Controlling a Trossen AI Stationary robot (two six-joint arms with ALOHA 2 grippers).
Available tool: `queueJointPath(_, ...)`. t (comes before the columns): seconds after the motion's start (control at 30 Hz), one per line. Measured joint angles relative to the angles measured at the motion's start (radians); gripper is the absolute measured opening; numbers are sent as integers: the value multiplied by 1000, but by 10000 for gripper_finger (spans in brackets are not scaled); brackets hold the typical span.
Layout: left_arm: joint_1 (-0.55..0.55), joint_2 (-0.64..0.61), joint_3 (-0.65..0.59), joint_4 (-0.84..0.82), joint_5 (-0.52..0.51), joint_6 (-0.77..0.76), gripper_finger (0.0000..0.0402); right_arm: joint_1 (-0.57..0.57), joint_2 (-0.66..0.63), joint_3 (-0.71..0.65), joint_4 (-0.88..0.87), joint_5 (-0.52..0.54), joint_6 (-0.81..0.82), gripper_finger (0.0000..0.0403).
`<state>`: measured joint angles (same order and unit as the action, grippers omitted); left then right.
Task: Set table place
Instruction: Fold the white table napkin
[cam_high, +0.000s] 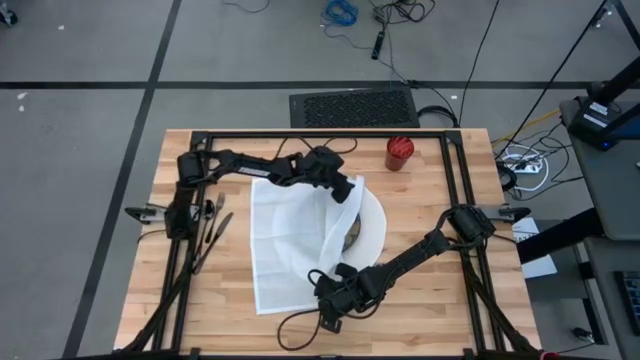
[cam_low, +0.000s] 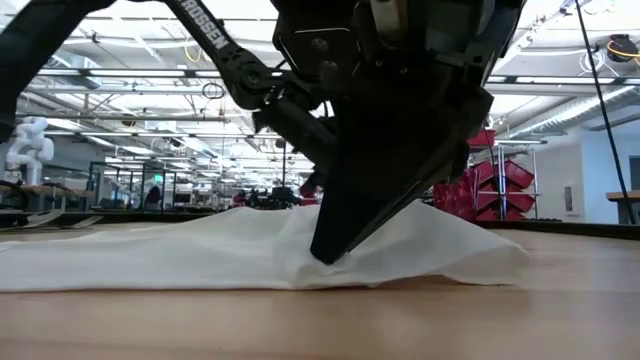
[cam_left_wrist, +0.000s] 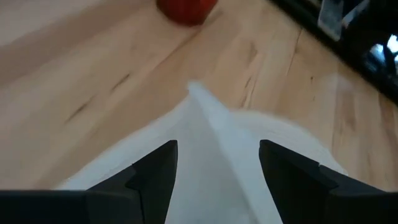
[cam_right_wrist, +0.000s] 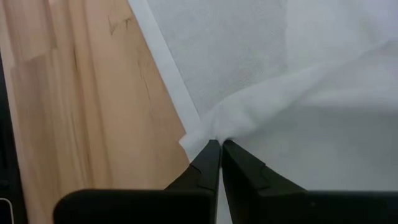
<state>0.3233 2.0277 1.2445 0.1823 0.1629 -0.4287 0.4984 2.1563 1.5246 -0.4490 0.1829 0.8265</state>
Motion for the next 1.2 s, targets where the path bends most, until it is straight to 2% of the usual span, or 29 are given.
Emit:
queueJointPath(0.57, -11, 157, 167, 2, 35, -46, 212, 9, 0, 0, -6, 2, 0, 0)
queueJointPath(0.87, -10, 175, 177, -9, 43, -62, 209, 8, 0, 0, -6, 1, 0, 0)
queueJointPath(1.0, -14, 175, 177, -10, 43, -52, 164, 8, 0, 0, -6, 1, 0, 0)
queueJointPath(1.2, -15, 175, 177, 8, 23, -39, 23, 10, 0, 0, -6, 6, 1, 0)
